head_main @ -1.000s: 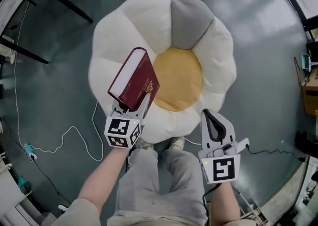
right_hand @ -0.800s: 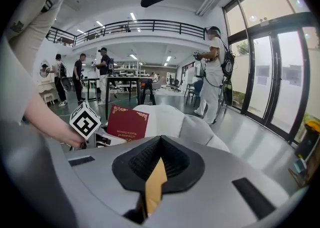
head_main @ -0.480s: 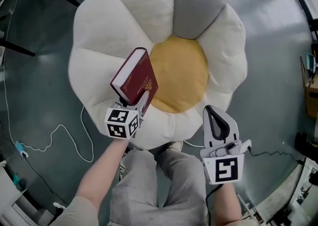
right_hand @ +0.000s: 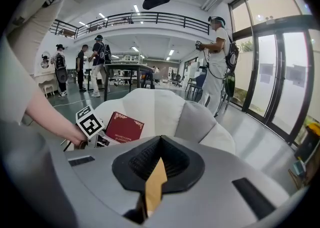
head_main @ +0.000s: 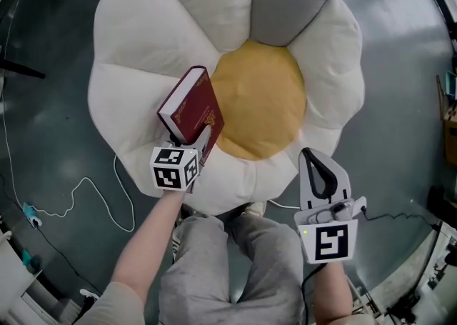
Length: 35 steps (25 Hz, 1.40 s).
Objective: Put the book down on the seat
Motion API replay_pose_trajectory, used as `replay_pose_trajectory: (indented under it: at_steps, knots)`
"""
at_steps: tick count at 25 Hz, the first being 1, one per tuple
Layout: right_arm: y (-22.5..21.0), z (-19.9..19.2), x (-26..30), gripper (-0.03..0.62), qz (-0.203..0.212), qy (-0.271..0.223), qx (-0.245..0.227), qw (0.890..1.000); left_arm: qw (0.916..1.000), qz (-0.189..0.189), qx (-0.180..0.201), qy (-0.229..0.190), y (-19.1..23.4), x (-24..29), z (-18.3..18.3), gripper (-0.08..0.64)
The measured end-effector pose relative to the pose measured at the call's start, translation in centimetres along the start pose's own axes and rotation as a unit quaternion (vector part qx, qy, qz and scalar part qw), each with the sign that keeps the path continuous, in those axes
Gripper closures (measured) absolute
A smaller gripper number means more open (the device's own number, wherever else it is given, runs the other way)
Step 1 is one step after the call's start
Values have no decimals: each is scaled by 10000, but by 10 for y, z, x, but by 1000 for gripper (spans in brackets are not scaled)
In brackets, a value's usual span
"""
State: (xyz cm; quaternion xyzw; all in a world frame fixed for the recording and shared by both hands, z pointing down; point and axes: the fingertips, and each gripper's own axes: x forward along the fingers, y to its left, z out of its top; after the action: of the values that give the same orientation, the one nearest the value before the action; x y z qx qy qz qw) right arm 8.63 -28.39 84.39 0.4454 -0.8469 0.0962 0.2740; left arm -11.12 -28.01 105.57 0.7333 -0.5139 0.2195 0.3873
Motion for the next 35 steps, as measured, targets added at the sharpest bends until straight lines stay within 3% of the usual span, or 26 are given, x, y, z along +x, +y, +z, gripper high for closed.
replay_pose_trajectory:
  at_steps: [5, 10, 15, 21, 24, 29, 35]
  knots:
    - [11, 6, -4, 592, 122, 68, 142, 9998, 9995, 208, -193, 157, 14, -7, -1, 318]
    - [26, 19, -14, 592, 524, 137, 89, 9985, 9990, 292, -203, 287, 16, -22, -2, 298]
    - [41, 26, -19, 592, 759, 189, 29, 9969, 9978, 469, -251, 397, 25, -35, -8, 234]
    - [51, 37, -27, 592, 846, 203, 184, 9960, 9918, 1101, 48, 653, 38, -61, -13, 172]
    - [54, 46, -33, 592, 864, 183, 177, 9959, 9890, 1329, -51, 649, 43, -79, -8, 169]
    - [54, 70, -49, 592, 845, 89, 73, 9964, 9927, 1132, 42, 410, 25, -112, 18, 169]
    - [43, 107, -74, 592, 626, -60, 174, 9979, 9951, 921, 353, -105, -20, -160, 77, 169]
